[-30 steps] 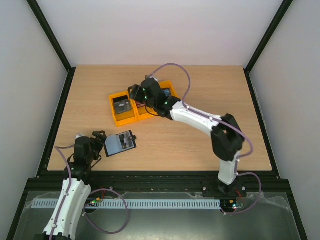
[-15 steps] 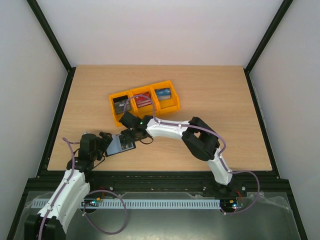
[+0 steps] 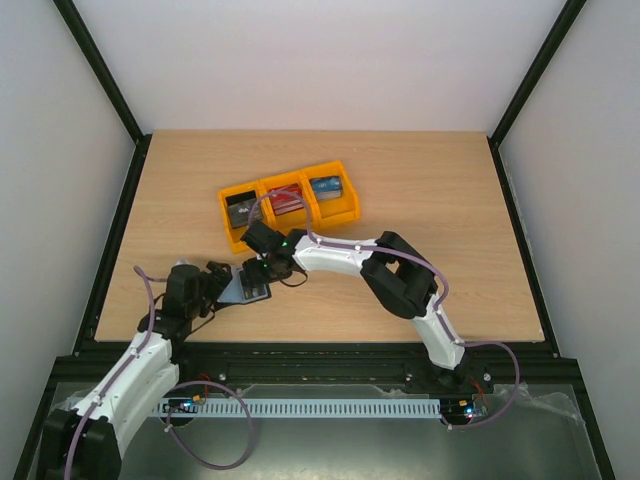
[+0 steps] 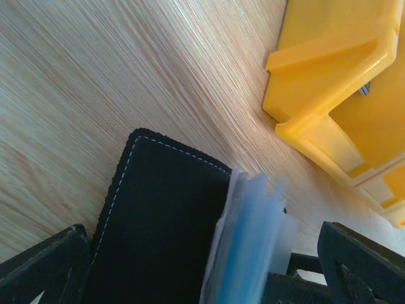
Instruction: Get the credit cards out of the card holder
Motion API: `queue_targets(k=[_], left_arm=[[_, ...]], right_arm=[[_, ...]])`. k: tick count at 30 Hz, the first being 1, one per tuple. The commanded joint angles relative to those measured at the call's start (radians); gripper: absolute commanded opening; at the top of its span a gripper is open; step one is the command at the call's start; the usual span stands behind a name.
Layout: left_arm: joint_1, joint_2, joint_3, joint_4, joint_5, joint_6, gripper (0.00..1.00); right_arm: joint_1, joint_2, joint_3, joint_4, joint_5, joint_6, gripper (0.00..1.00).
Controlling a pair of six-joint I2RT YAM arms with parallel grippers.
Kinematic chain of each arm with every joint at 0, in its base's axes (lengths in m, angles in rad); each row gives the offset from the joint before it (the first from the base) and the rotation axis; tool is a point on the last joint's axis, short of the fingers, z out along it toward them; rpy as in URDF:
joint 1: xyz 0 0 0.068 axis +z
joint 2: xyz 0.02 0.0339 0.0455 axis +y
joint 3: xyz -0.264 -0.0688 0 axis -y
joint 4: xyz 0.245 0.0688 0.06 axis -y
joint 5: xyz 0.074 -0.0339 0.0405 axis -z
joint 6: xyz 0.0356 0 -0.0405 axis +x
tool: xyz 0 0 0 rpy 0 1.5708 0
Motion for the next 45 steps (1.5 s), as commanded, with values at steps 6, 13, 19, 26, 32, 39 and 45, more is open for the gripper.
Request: queue_targets(k=[6,13,19,26,32,39,45], left_arm=[[-0.044,0.047,-0.032,-0.010,0.026,-0.012,0.85],[-0.053,0.055,-0.035,-0.002,0.024,-0.015,0.63],[-0.054,0.051,-0.036,0.000,0.022,-0.015,0.47],[-0.054,0.019,-0.030,0.013,0.024,0.029,0.02],[-0.051,-0.048,0.008,0.047,0.080,0.104,0.02],[-0.052,-0.106,0.068,0.133,0.203,0.193,0.02],[-0.054,-0.194,0.112,0.419,0.498,0.427,0.02]], right_arm=[[0.002,-0.003,-0.037,0.047,-0.081,0.014,0.62],[0.000,-0.009,-0.043,0.065,-0.080,0.032,0.61],[0.000,-0.005,-0.043,0.073,-0.092,0.036,0.62],[-0.008,-0.028,-0.044,0.080,-0.097,0.029,0.62],[-0.064,-0.169,-0.103,0.083,-0.067,-0.060,0.66],[-0.141,-0.421,-0.274,0.130,-0.070,-0.187,0.74],[-0.169,-0.730,-0.442,0.301,-0.187,-0.281,0.86]])
